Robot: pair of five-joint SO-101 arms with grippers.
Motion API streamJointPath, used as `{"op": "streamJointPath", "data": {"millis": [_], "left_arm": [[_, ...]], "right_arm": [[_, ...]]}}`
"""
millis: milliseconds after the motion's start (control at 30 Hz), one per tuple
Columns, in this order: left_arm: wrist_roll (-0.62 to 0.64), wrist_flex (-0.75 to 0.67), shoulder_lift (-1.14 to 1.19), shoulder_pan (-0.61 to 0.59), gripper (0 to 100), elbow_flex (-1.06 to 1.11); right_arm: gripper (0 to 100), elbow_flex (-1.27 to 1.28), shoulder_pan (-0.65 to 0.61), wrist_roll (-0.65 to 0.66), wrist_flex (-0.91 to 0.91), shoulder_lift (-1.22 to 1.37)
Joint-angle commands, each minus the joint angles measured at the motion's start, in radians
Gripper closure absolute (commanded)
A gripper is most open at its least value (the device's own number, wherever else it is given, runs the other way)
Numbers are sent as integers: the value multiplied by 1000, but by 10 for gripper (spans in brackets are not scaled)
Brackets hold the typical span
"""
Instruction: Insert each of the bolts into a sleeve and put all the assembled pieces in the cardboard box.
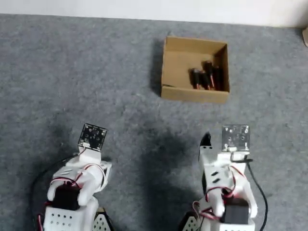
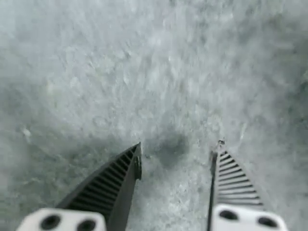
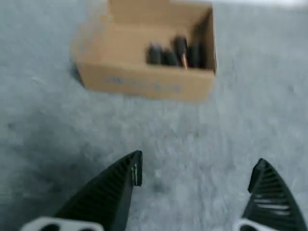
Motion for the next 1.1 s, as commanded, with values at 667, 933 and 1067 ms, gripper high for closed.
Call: {"op": "streamJointPath", "data": {"millis": [667, 933, 1067], "left_arm": [[-18, -8, -5, 41, 769, 56], [-18, -8, -5, 39, 770, 56], [-18, -2, -4, 36, 770, 56]], "right_arm": [[673, 375, 27, 11, -30, -5], [673, 364, -41, -55, -33, -7], [673, 363, -53, -63, -33, -7]]}}
